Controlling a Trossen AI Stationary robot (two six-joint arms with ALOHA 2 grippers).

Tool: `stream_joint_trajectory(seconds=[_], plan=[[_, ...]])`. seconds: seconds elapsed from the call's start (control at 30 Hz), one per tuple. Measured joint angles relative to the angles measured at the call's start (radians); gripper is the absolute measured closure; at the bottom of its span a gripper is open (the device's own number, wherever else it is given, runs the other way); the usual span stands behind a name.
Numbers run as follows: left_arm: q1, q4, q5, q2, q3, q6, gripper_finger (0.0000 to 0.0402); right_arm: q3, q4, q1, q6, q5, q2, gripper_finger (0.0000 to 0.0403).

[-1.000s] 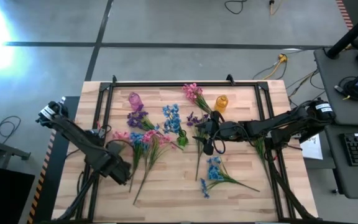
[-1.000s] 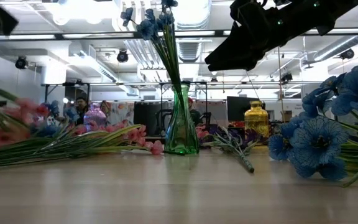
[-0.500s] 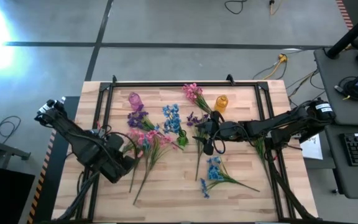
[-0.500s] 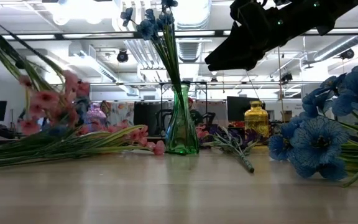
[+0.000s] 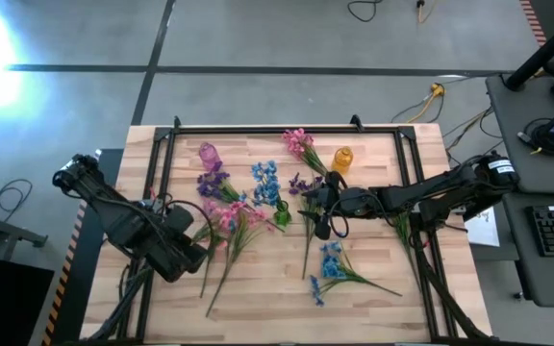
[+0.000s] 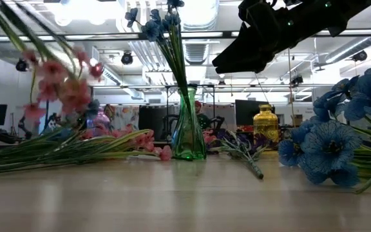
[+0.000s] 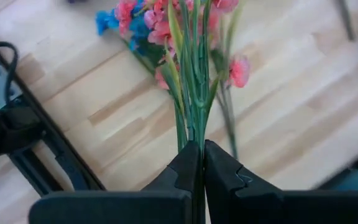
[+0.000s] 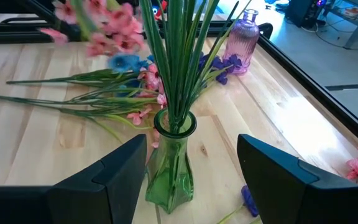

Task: Sort flowers into vase by color
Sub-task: Put the bottom left pink flowers into the yellow vase

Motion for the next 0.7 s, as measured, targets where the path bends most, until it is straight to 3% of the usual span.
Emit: stream_joint_trajectory(seconds=[0.17, 0.33, 0.7], plan=[[-0.001, 0.000, -0.009, 0.000, 0.086, 0.069, 0.0401, 0.000, 0.000, 0.000, 0.000, 0.000, 0.000, 0.0158], [-0.009, 0.032, -0.099, 0.006, 0.120, 0.187, 0.0401, 0.000, 0.000, 0.000, -0.002, 0.000, 0.000, 0.0158], [-0.025, 0.476, -0.117, 0.001, 0.016, 0.634, 0.0401, 0.000, -0.010, 0.002, -0.006, -0.075, -0.001, 0.0158]])
